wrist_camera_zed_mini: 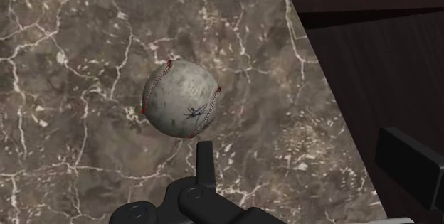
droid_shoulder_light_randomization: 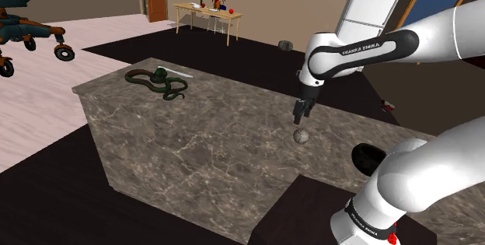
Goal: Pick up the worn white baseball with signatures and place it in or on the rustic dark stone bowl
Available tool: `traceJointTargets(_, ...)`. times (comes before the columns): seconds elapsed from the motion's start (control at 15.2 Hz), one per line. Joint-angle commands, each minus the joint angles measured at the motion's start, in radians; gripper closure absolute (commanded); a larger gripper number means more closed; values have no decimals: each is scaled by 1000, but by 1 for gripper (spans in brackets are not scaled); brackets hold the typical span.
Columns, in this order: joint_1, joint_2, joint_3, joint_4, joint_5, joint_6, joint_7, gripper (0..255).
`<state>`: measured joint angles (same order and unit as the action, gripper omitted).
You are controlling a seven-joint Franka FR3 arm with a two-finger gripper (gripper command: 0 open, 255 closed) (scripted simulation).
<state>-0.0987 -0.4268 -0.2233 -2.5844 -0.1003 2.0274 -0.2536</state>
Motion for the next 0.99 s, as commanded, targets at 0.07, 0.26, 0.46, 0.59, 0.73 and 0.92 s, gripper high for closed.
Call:
traceJointTargets(0.07,-15,110,-47,10,-13,86,-68,0)
traceJointTargets(0.26,-27,219,-89,32,-13,159,-135,0)
traceJointTargets(0.46,-32,272,-104,36,-7,202,-165,0)
traceJointTargets(0.59,-31,290,-107,22,-4,233,-168,0)
traceJointTargets(0.73,-31,309,-109,8,0,265,-172,0)
traceJointTargets(0.92,-31,335,-111,-8,7,306,-178,0)
